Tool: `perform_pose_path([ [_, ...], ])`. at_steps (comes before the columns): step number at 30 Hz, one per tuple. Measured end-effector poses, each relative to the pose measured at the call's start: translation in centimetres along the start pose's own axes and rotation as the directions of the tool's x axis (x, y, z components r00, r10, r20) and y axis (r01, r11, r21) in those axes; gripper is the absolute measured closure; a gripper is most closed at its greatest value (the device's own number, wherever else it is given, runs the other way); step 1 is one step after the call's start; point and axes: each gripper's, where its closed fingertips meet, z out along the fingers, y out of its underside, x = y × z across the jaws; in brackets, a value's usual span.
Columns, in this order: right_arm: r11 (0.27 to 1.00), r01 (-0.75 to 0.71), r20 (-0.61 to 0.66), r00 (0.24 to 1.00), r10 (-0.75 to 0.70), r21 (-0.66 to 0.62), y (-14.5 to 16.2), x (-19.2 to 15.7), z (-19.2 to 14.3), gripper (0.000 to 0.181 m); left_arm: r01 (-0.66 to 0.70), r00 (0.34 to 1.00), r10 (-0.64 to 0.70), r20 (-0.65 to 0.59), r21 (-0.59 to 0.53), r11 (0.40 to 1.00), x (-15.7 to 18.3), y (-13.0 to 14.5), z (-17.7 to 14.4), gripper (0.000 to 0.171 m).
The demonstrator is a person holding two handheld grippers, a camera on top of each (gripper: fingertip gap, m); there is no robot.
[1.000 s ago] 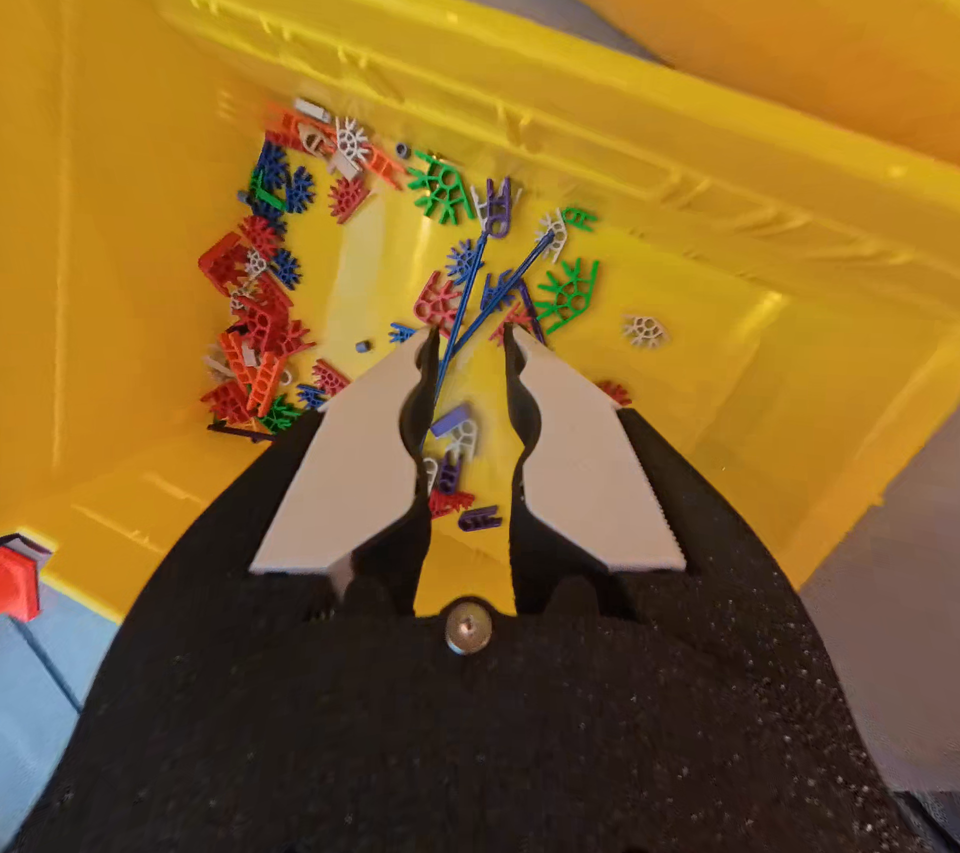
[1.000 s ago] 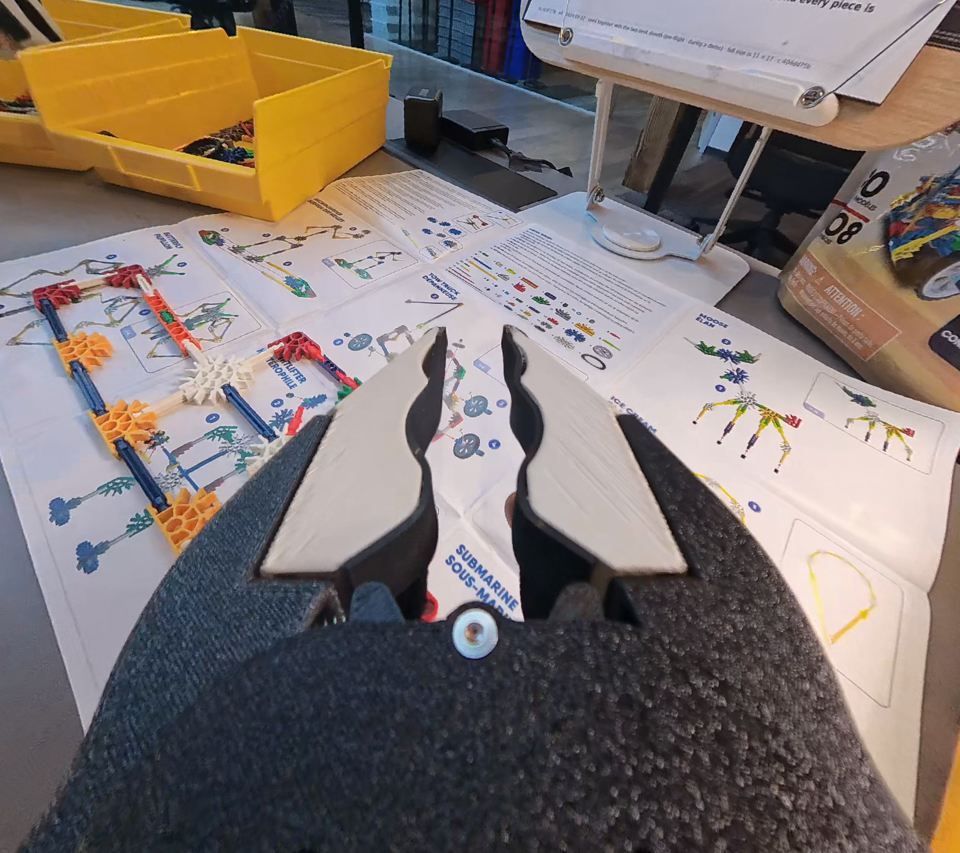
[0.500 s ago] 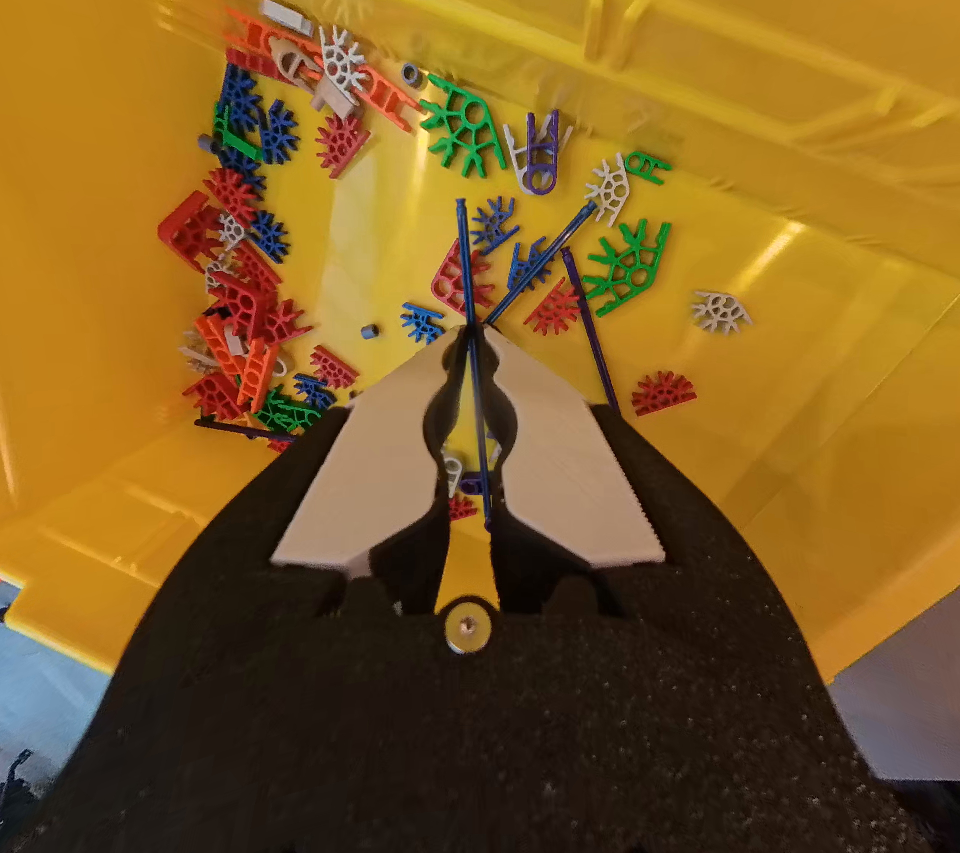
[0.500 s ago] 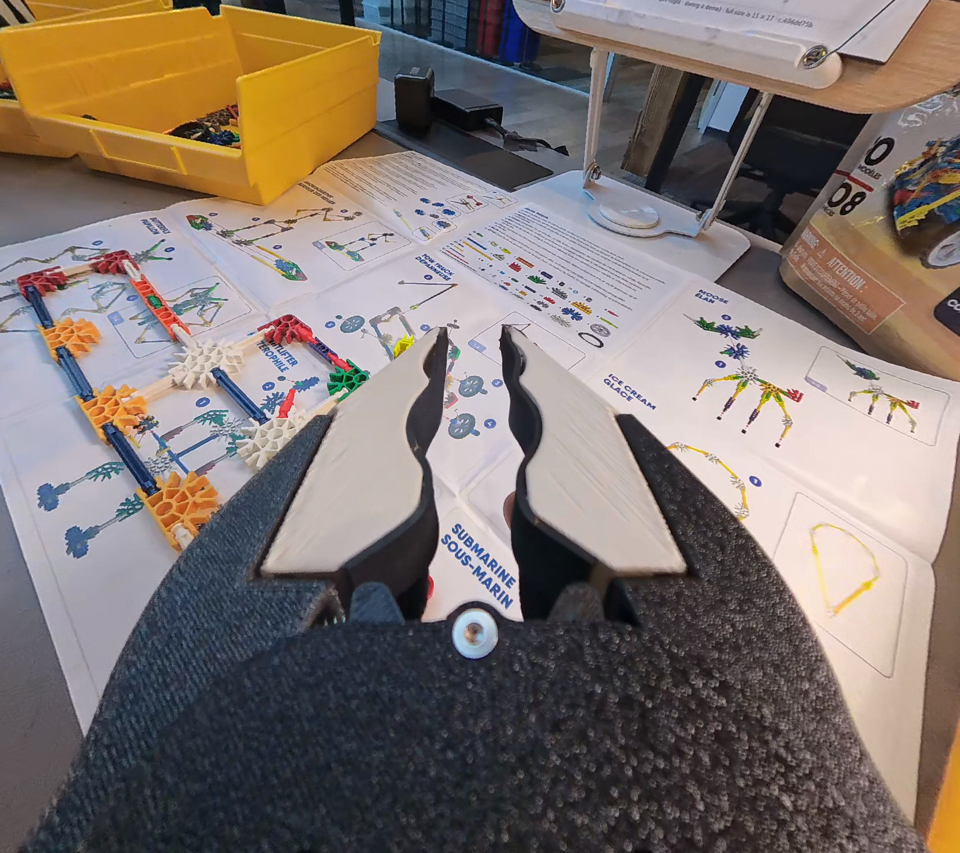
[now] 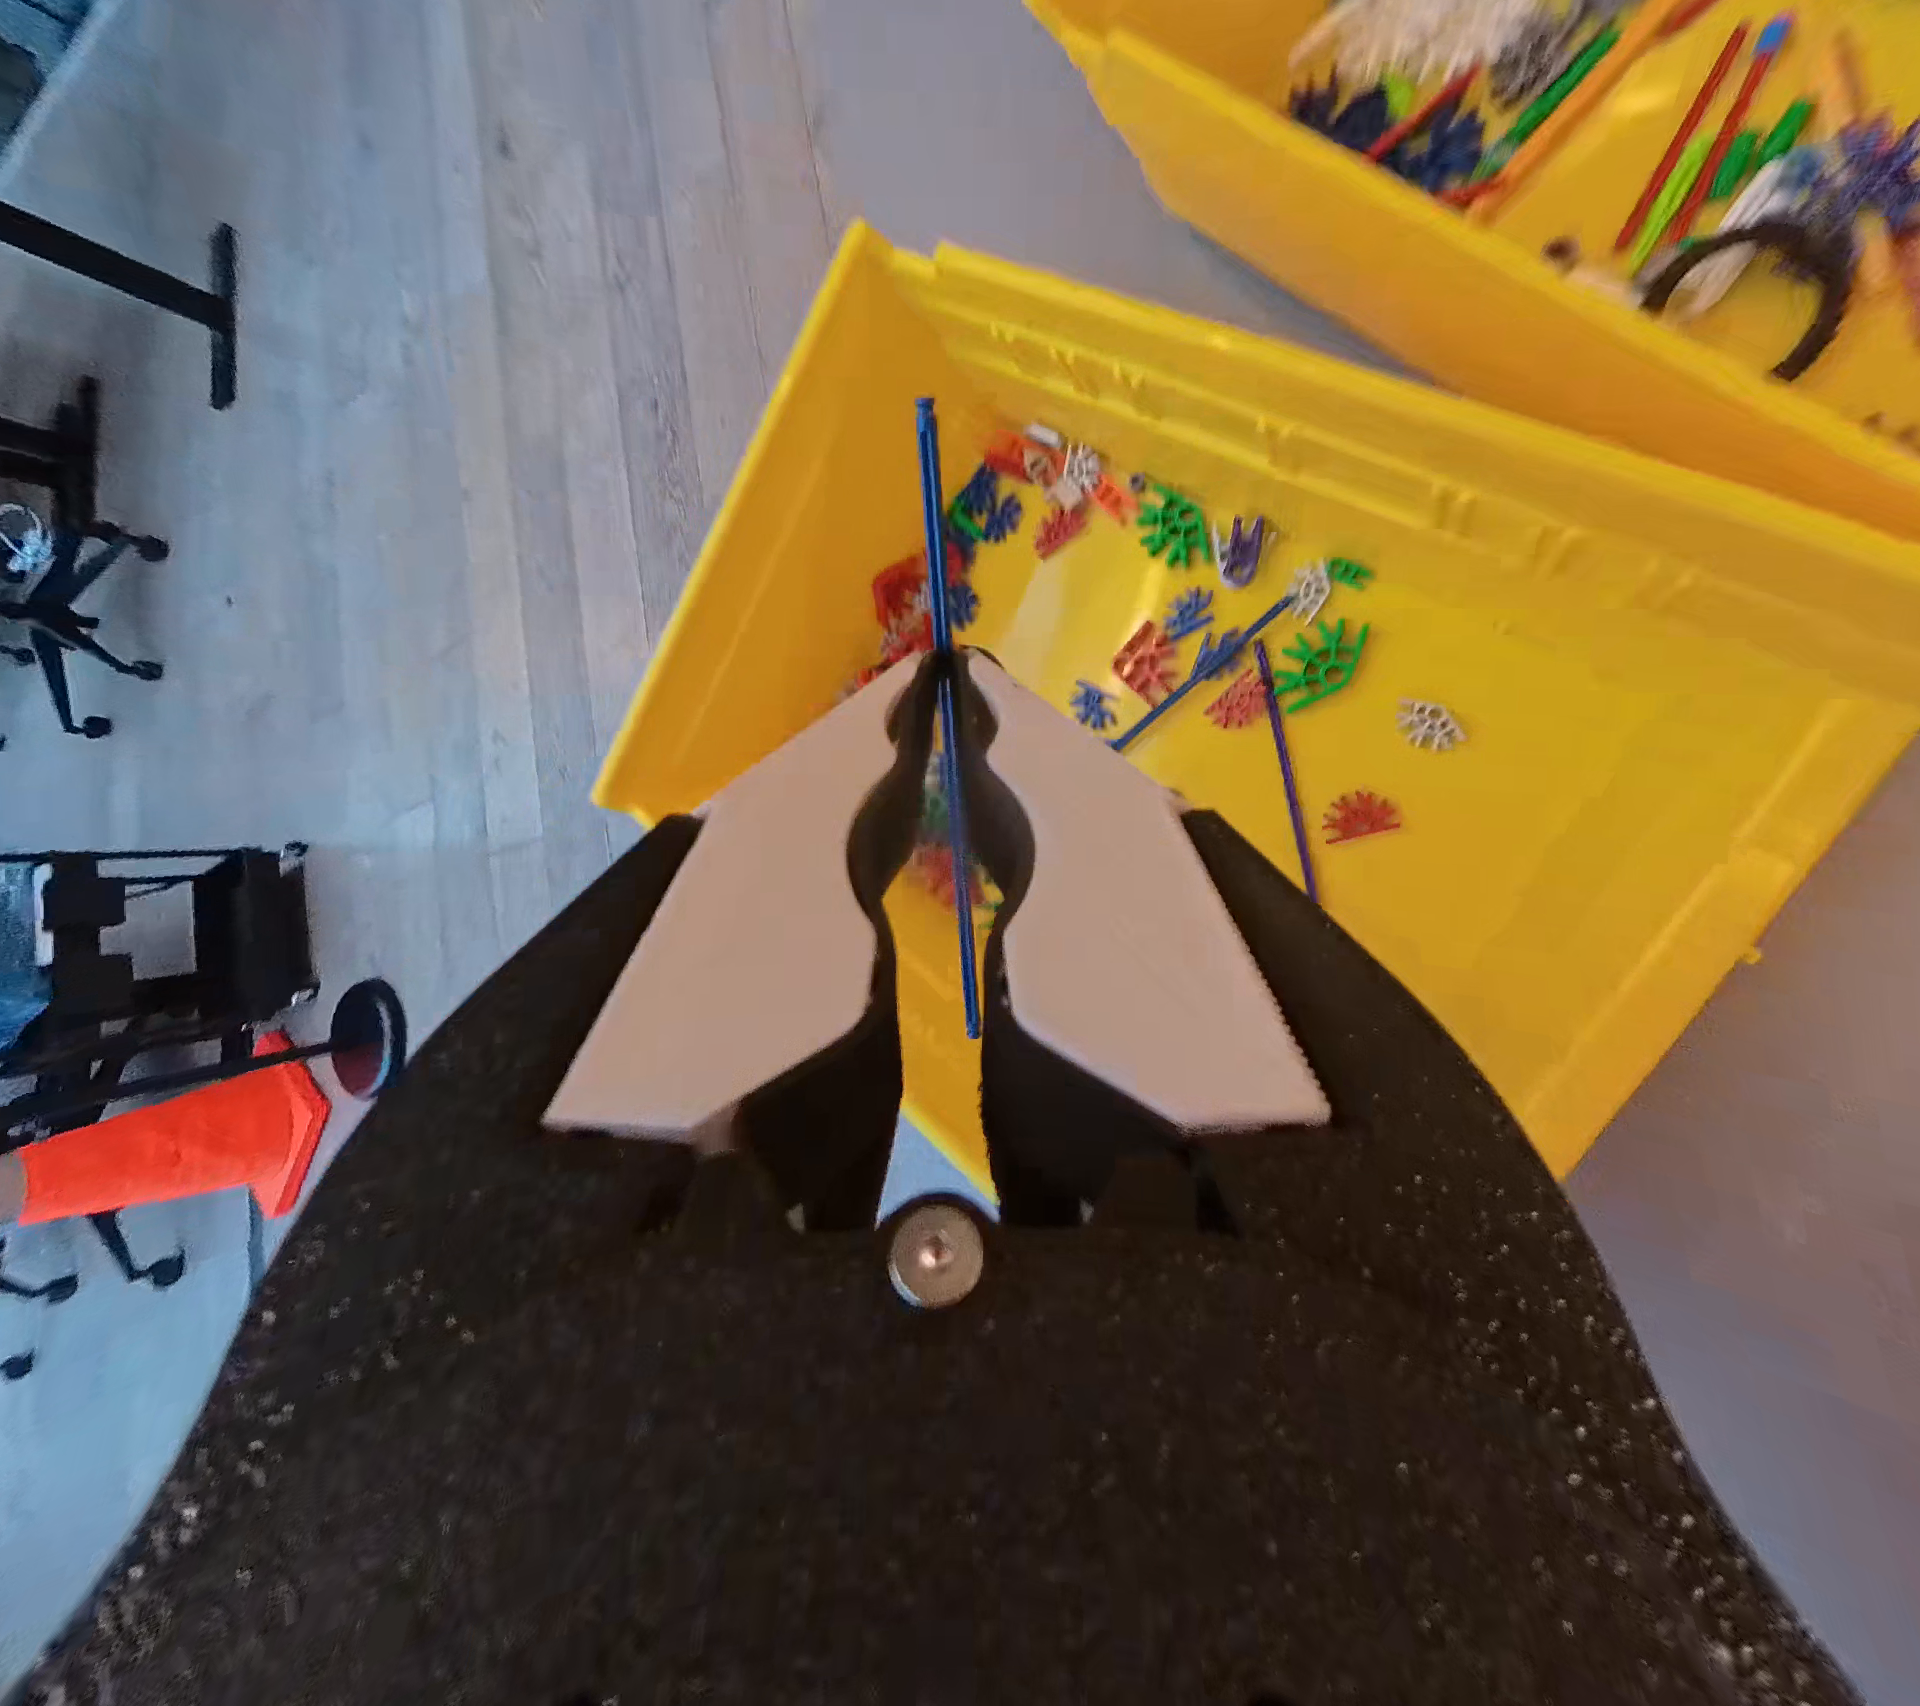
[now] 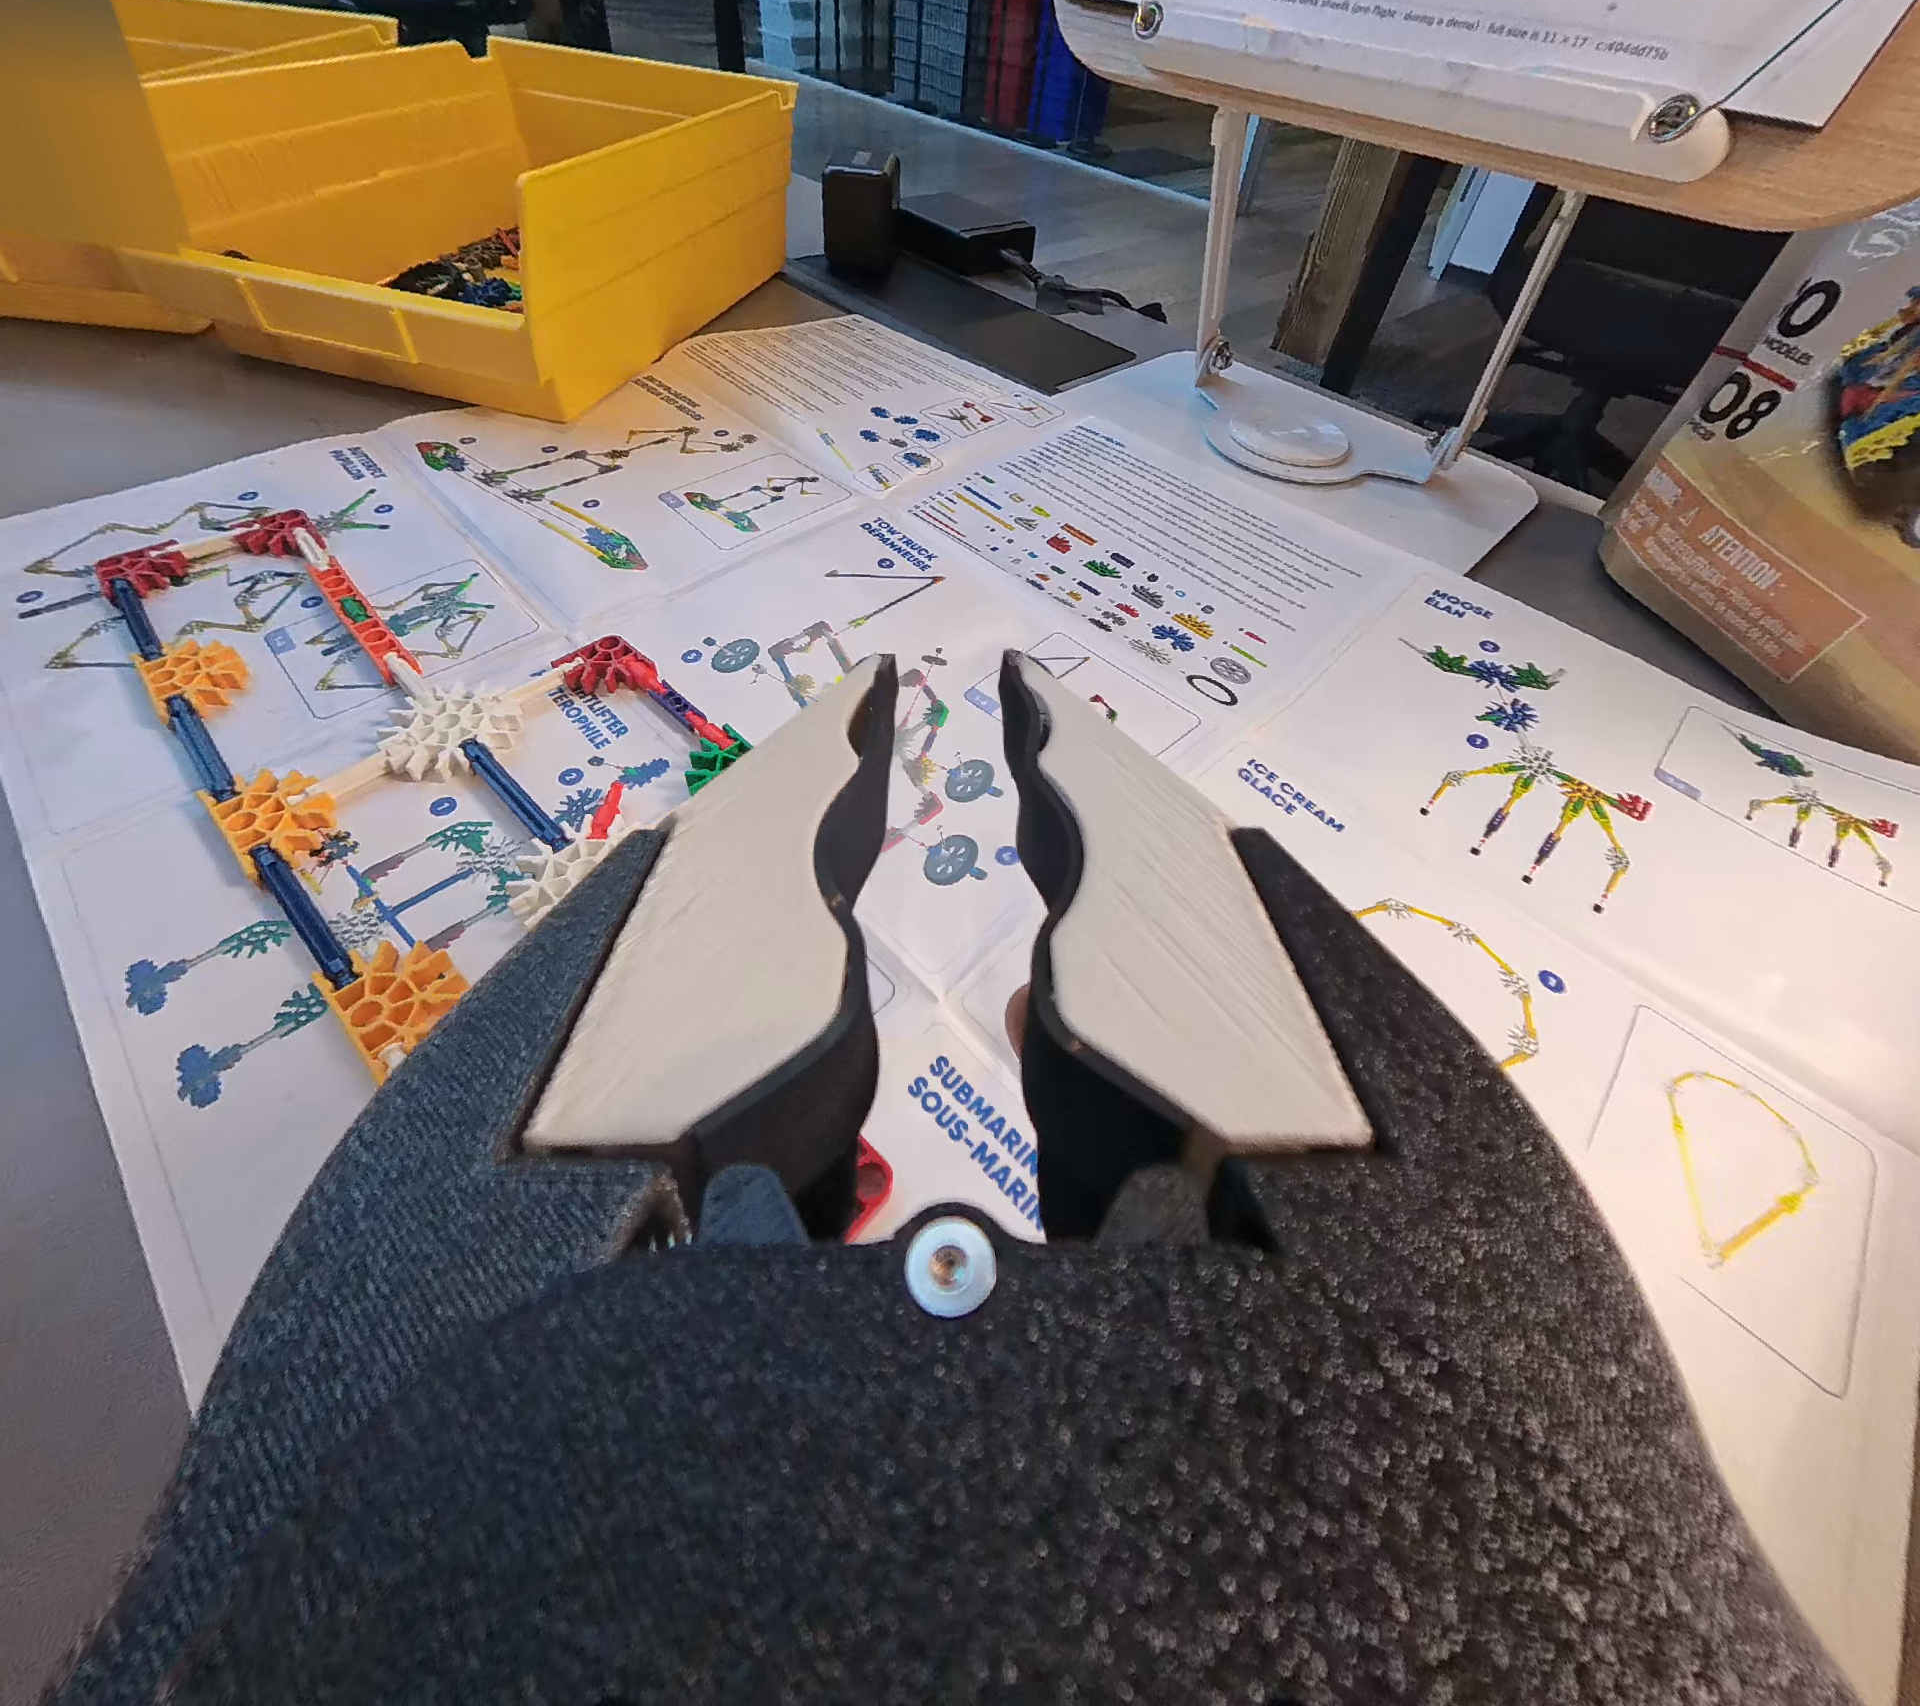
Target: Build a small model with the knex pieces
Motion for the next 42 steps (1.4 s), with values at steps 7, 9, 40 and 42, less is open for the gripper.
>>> perform_pose_path([
  [7,1.0,0.001,0.055,0.998,-0.001,0.009,-0.3,-1.7,0.3,0.162,0.303,0.881,-0.037,-0.472,0.501,0.811,12.2,-11.7,-10.1,0.171],
  [9,1.0,0.006,0.083,0.997,-0.007,0.013,-0.5,-2.6,0.5,0.162,0.412,0.778,0.021,-0.627,0.536,0.737,17.7,-13.7,-11.9,0.171],
  [40,0.96,-0.239,0.484,0.829,0.28,-0.146,-0.8,-14.4,4.3,0.177,0.751,-0.15,-0.04,-0.988,-0.14,0.645,47.1,-18.7,-9.3,0.171],
  [42,0.958,-0.245,0.472,0.834,0.285,-0.146,-0.8,-13.9,4.1,0.179,0.746,-0.134,-0.015,-0.991,-0.111,0.657,47.1,-18.6,-9.5,0.171],
])
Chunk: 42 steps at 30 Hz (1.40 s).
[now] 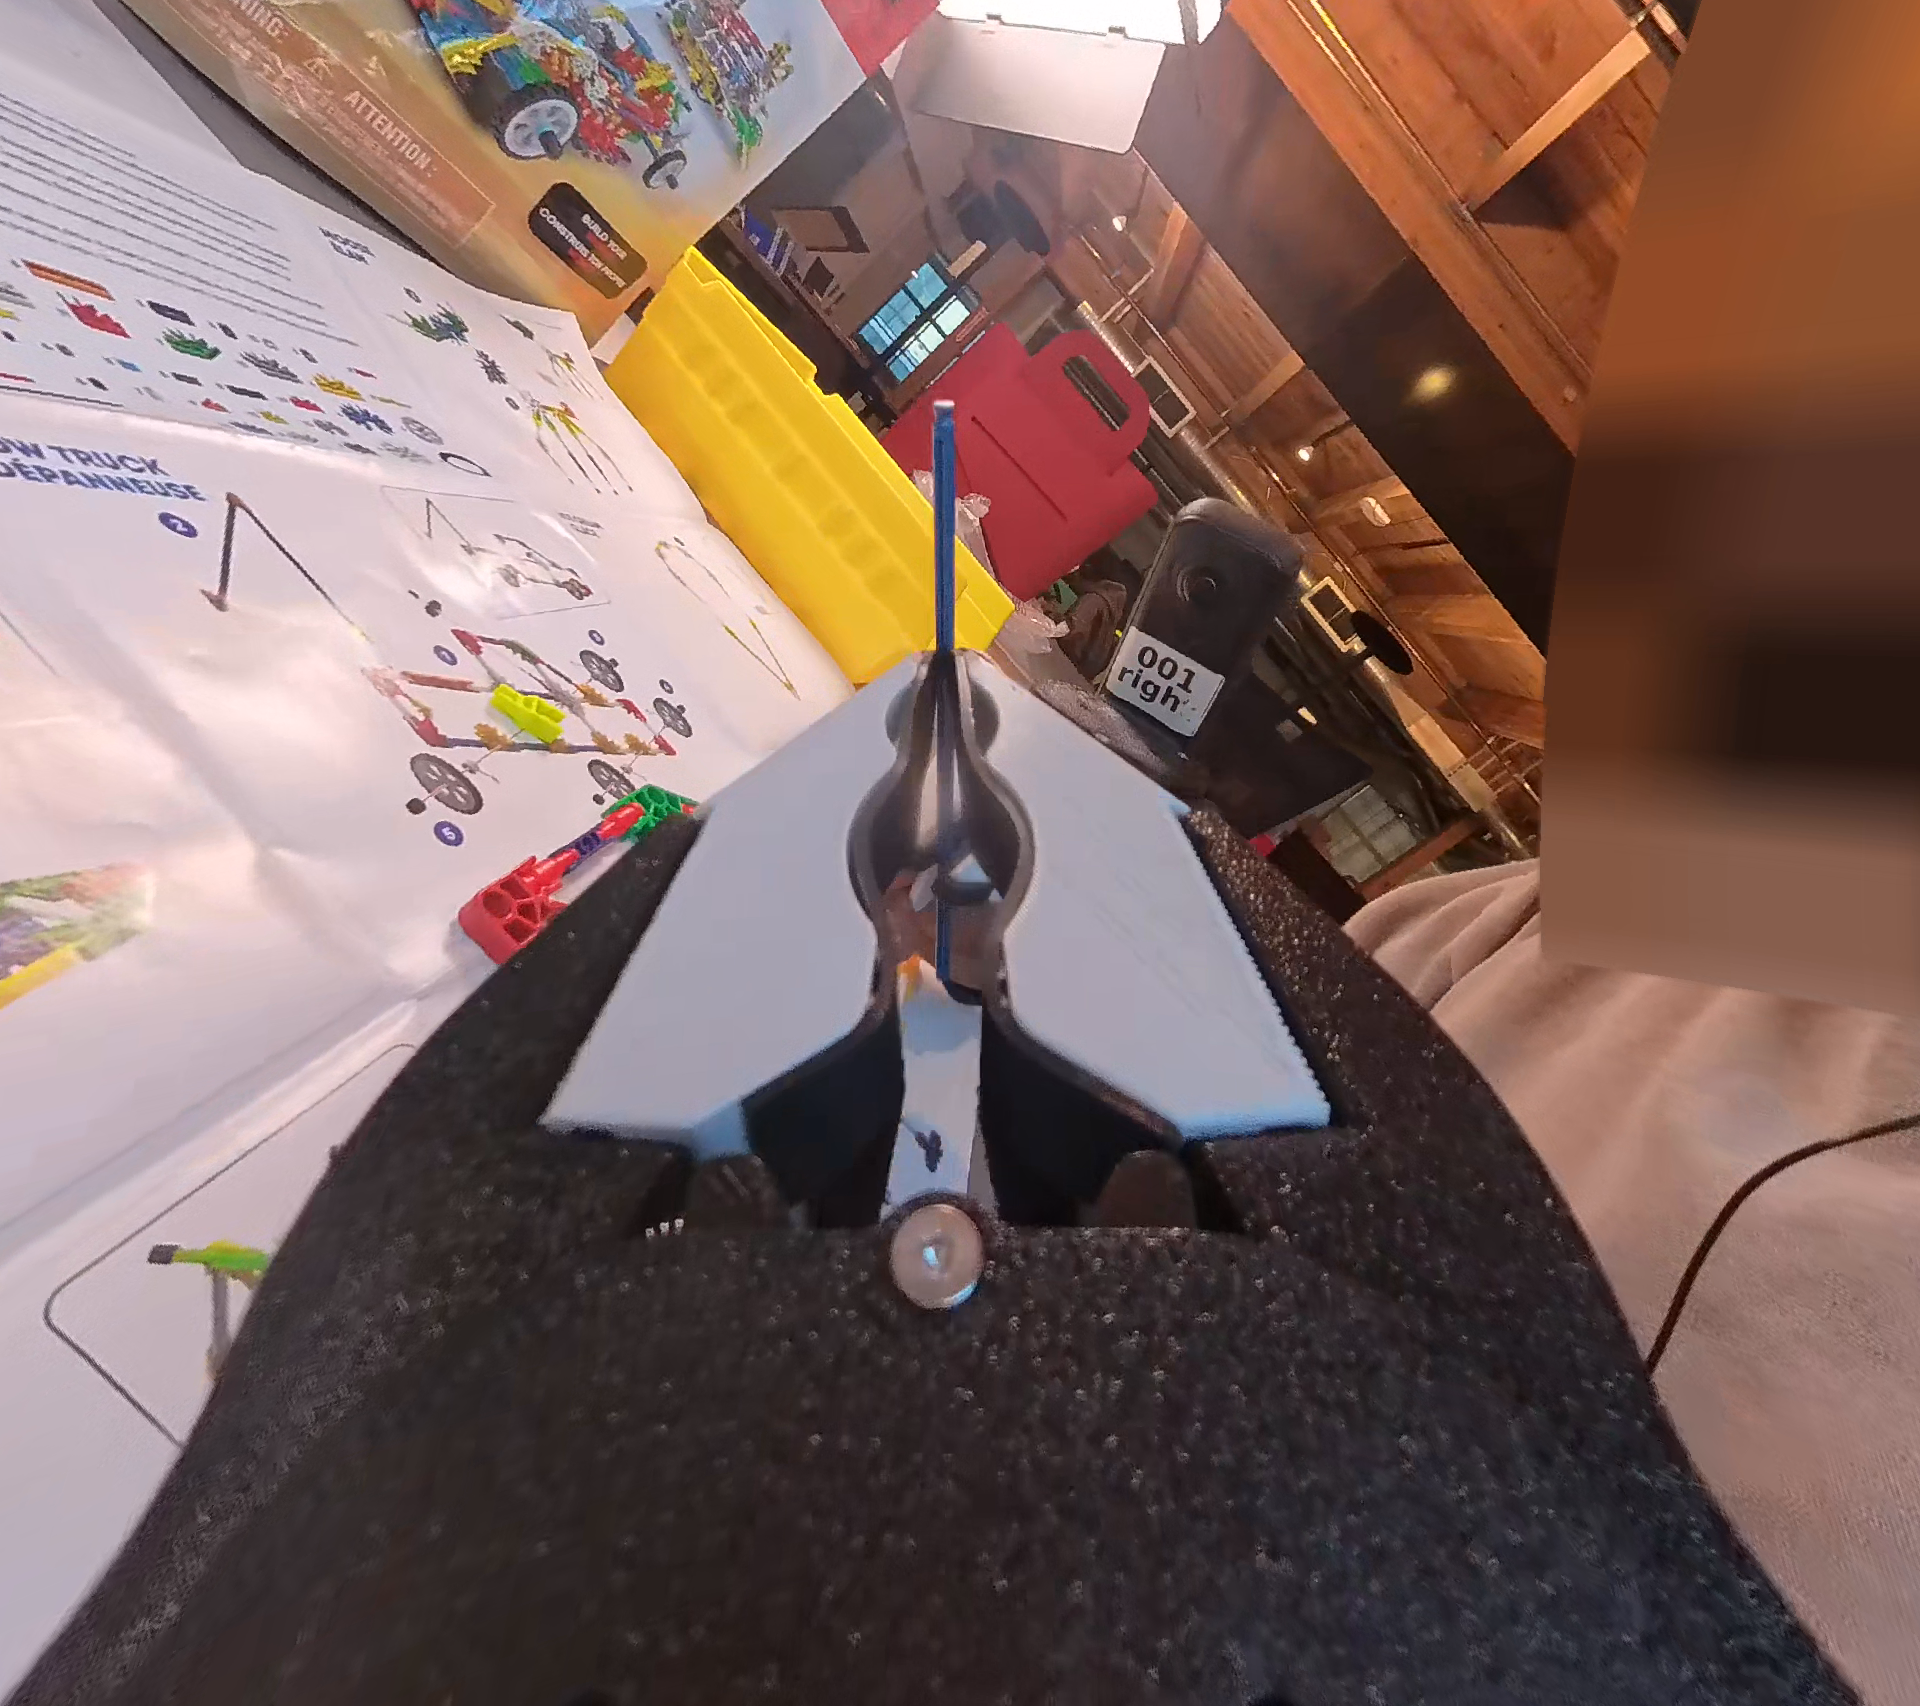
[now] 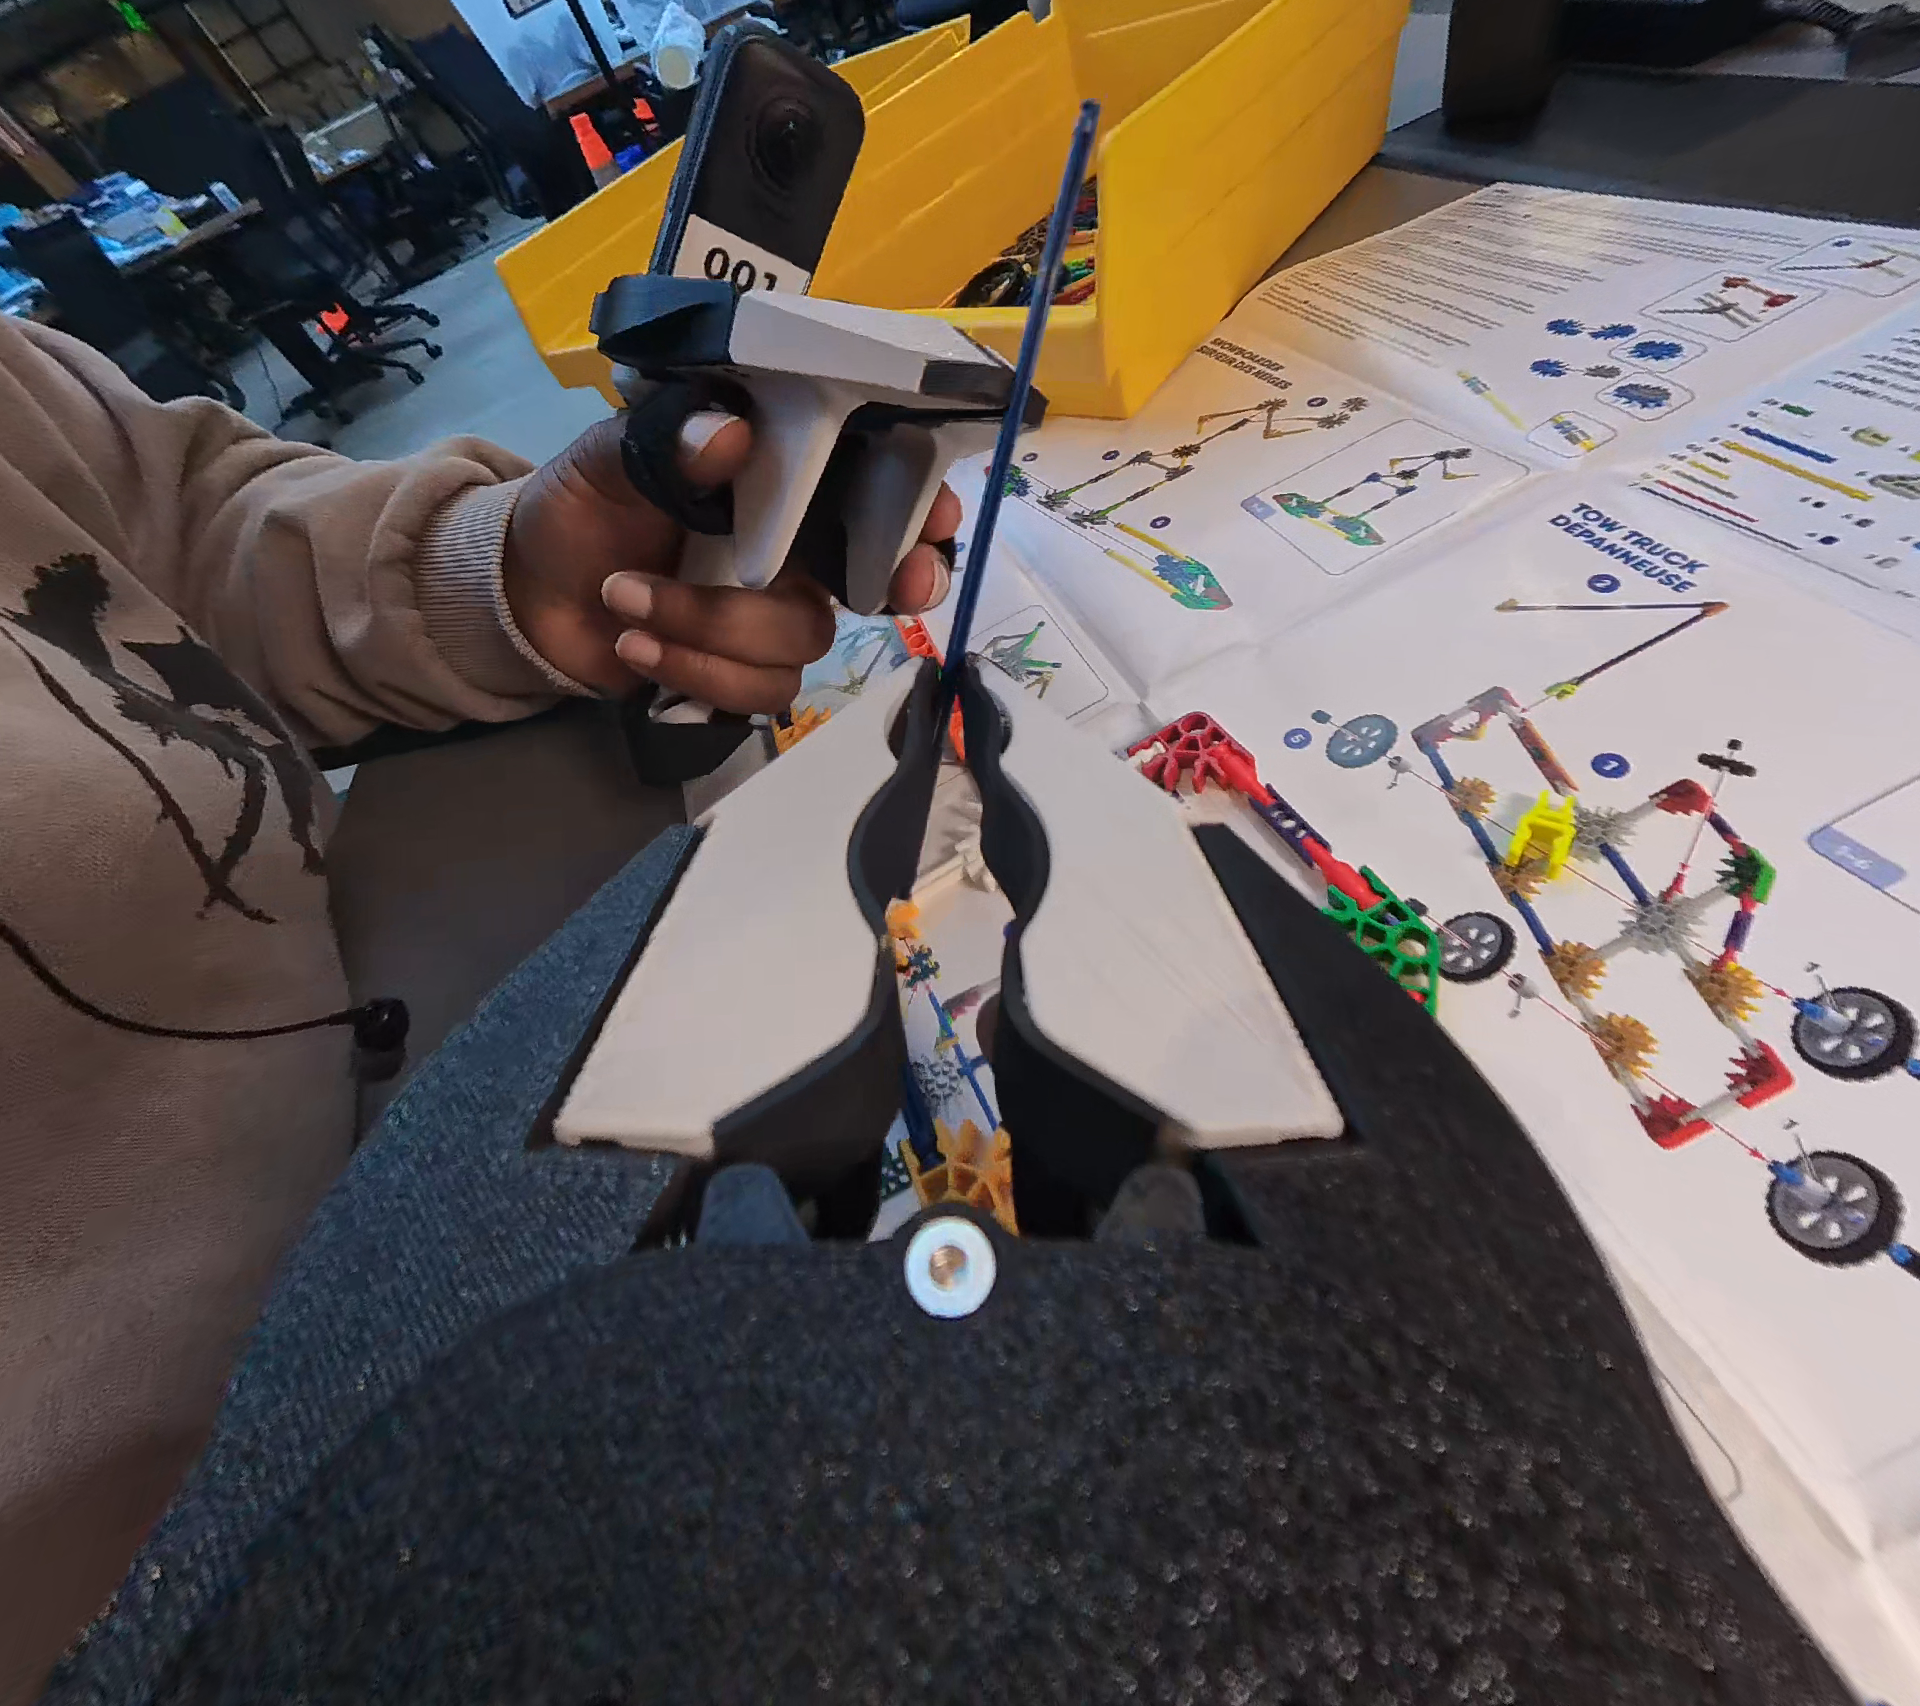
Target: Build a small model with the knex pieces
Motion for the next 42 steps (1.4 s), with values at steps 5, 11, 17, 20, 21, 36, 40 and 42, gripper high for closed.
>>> perform_pose_path([
  [5,1.0,0.024,-0.038,0.999,-0.024,-0.003,-0.3,0.9,-1.2,0.179,-0.093,0.996,0.093,-0.001,-0.079,0.993,0.4,0.6,0.1,0.171],
  [11,0.996,0.081,-0.08,0.993,-0.083,-0.02,-0.4,1.5,-2.2,0.179,-0.265,0.951,0.288,0.112,-0.187,0.946,-1.1,0.8,-0.3,0.171],
  [17,0.986,0.153,-0.258,0.952,-0.164,-0.063,-0.9,4.8,-4.3,0.18,-0.509,0.744,0.6,0.292,-0.333,0.794,-3.6,-1.3,-2.5,0.17],
  [20,0.967,0.195,-0.43,0.868,-0.249,-0.166,-0.3,9.1,-7.3,0.18,-0.565,0.618,0.69,0.376,-0.399,0.723,-4.9,-2.5,-4.0,0.16],
  [21,0.961,0.183,-0.481,0.837,-0.262,-0.206,0.2,10.6,-8.5,0.18,-0.57,0.587,0.703,0.401,-0.412,0.711,-5.2,-2.9,-4.4,0.157],
  [36,0.824,0.126,-0.576,0.657,-0.487,-0.553,5.5,17.0,-12.7,0.176,-0.537,0.481,0.768,0.423,-0.55,0.639,-7.4,-2.0,-6.9,0.147],
  [40,0.854,0.112,-0.582,0.686,-0.436,-0.508,5.4,16.8,-12.6,0.168,-0.523,0.489,0.77,0.409,-0.569,0.635,-7.7,-1.4,-6.8,0.147],
  [42,0.872,0.1,-0.584,0.705,-0.402,-0.479,5.3,16.6,-12.6,0.163,-0.516,0.482,0.777,0.405,-0.586,0.625,-8.0,-1.2,-6.9,0.147],
])
